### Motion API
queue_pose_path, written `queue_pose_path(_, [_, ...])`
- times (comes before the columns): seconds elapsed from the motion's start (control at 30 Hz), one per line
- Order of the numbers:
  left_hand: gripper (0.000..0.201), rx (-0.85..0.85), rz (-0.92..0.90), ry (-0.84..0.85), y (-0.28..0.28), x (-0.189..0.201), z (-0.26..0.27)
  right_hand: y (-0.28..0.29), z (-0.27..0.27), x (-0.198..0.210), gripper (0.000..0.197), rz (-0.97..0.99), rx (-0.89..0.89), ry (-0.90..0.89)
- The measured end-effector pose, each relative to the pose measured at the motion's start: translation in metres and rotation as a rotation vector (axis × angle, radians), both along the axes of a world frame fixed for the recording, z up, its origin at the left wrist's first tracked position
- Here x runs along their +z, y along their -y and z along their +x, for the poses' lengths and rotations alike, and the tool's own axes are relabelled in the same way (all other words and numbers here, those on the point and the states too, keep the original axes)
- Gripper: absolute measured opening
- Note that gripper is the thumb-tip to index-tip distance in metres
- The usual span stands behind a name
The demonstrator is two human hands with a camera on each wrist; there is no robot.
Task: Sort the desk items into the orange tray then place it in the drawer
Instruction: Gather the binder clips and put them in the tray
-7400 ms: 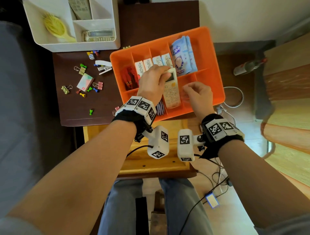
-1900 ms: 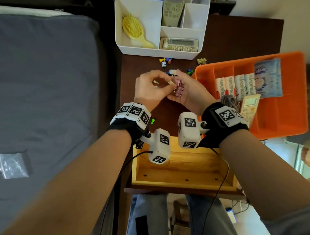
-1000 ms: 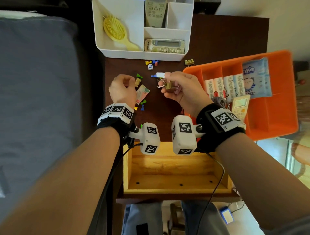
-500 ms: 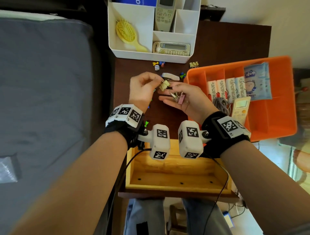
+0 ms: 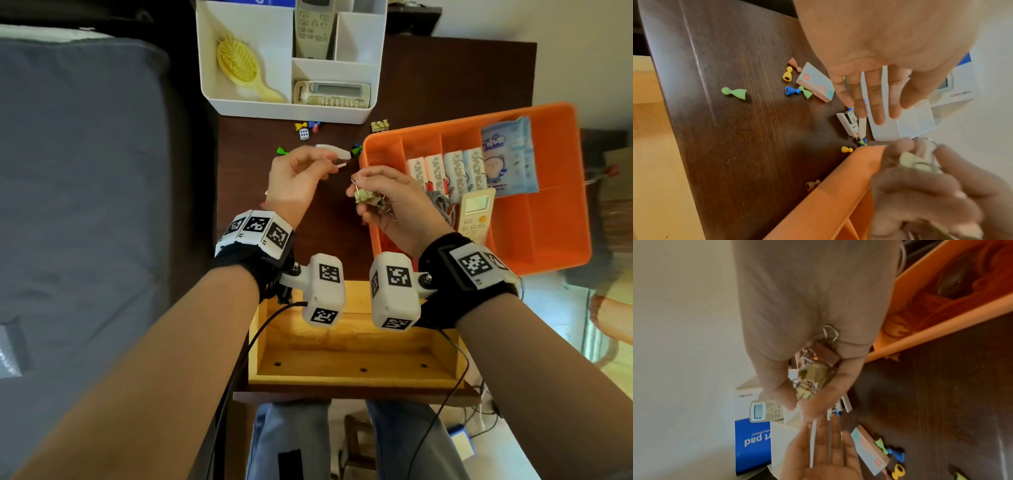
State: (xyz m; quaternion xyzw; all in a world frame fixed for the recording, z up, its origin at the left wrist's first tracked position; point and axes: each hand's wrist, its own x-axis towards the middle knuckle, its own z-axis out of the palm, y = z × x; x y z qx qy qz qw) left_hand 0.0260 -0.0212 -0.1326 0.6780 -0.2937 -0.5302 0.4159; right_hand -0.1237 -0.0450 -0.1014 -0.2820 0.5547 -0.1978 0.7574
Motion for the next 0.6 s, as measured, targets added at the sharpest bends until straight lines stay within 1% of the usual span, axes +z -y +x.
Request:
queue_pose_path(0.13, [0.018,-0.017,-0.054,0.135,0.011,-0.013,-0.007,0.012,-0.012,0.002,0.008,-0.070,-0.042,-0.007])
queue_pose_path(0.27, [0.023,-0.077,-0.124,0.202,0.035,-0.016,-0.016,0.028,-0.025,0.002,0.009,-0.108,-0.111,-0.002])
queue_pose_path(0.43, [0.027,-0.234,-0.115,0.221,0.068,-0.013,-0.033,0.045,-0.034,0.003,0.008,-0.113,-0.213,0.024])
queue_pose_path(0.53, [0.030,-0.323,-0.092,0.312,0.082,-0.011,-0.042,0.056,-0.040,0.004,0.012,-0.106,-0.268,0.003])
queue_pose_path(0.6, [0.035,-0.387,-0.094,0.363,0.088,-0.007,-0.046,0.063,-0.046,0.003,0.011,-0.112,-0.276,-0.025])
